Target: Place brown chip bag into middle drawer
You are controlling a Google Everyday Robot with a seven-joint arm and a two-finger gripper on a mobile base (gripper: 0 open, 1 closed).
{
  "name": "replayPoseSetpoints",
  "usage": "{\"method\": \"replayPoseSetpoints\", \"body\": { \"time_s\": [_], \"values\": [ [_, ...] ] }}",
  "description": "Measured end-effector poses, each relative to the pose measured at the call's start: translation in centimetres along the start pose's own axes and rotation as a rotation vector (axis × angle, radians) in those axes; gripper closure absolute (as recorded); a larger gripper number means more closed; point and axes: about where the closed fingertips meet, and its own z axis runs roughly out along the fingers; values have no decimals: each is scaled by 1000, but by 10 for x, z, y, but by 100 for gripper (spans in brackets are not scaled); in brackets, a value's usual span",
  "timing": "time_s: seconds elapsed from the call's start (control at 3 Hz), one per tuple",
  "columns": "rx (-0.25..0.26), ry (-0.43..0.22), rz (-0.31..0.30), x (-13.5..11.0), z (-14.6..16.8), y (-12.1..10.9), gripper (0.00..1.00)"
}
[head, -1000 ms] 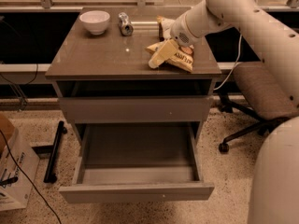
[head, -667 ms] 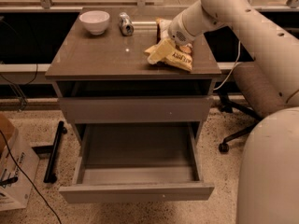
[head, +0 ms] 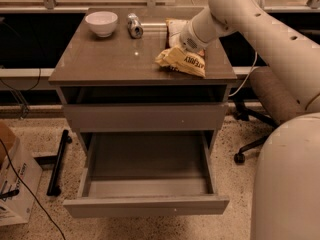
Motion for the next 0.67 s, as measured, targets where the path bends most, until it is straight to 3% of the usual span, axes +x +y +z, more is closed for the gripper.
{"method": "replayPoseSetpoints", "body": {
  "time_s": [0.33, 0.67],
  "values": [
    [7, 27, -7, 3, 2, 4, 88],
    [13, 13, -31, -5, -21, 11, 100]
  ]
}}
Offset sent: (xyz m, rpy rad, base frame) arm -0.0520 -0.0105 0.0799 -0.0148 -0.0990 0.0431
